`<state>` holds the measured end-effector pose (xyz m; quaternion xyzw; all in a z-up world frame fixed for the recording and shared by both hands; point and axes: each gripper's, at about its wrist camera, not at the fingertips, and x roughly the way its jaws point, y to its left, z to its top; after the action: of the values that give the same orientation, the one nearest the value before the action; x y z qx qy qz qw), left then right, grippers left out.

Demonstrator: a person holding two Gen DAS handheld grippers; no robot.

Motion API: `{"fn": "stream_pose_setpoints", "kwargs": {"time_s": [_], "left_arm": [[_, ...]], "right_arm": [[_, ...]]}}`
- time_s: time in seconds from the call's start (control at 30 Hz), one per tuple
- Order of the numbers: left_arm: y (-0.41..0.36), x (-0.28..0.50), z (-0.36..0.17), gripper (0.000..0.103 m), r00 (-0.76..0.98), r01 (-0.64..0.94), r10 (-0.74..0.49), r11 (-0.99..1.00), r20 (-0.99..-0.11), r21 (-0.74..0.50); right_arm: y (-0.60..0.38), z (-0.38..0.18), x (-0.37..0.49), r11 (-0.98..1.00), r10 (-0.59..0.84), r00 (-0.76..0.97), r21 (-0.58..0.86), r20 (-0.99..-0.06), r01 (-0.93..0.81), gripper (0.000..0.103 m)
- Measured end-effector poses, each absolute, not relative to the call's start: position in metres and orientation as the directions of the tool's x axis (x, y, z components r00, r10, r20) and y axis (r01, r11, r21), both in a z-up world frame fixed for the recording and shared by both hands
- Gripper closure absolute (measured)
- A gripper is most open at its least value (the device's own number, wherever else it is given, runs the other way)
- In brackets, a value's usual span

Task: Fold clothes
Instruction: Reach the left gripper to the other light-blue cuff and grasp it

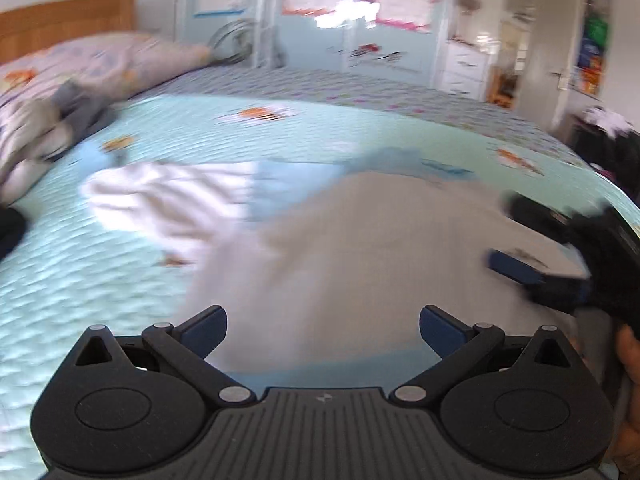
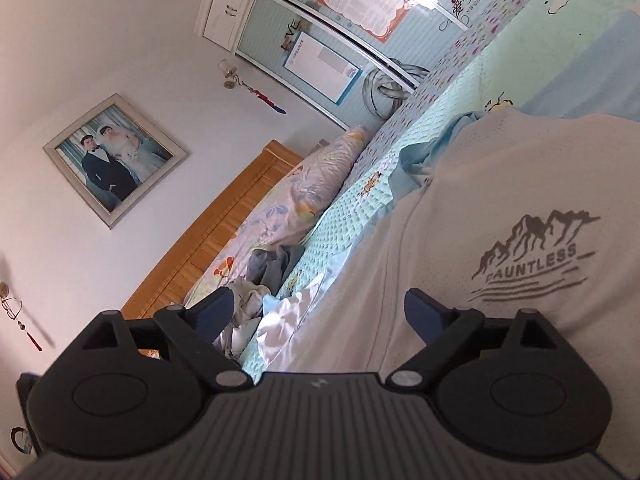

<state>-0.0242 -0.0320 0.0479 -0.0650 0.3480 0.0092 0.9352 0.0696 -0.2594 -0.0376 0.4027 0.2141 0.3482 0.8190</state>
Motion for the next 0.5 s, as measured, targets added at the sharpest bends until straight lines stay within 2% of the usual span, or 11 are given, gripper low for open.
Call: {"fn": "stream_pose_setpoints", "kwargs": {"time_s": [0.17,0.27,0.33,0.43,0.5], "left_arm": [[0.053,0.002,0.058,0.001,0.63,-0.351,0.199,0.935,-0.751,-0.046],[0.089,0.018,0.065,0.001,0.588,-0.415,0.271,0.91,-0.762,0.003],[0.11,0.034,0.068,0.001,0.611,-0.4,0.195,0.912,-0.767,-0.088],[0.138,0.066,0.057,0.001,0.615,-0.443,0.018,0.836,-0.789,-0.325],[0.154,0.082,0.048,0.001,0.617,-0.497,-0.018,0.766,-0.787,-0.408]], "right_arm": [[-0.271,-0.042,0.066,0.389,0.745,0.665,0.835,-0.037,-0.389,0.011],[-0.274,-0.043,0.066,0.379,0.746,0.665,0.84,-0.03,-0.388,0.011],[-0.275,-0.044,0.064,0.378,0.747,0.664,0.84,-0.029,-0.389,0.01],[-0.278,-0.047,0.06,0.374,0.749,0.662,0.841,-0.025,-0.392,0.01],[-0.28,-0.048,0.059,0.368,0.749,0.662,0.843,-0.019,-0.392,0.01]]}}
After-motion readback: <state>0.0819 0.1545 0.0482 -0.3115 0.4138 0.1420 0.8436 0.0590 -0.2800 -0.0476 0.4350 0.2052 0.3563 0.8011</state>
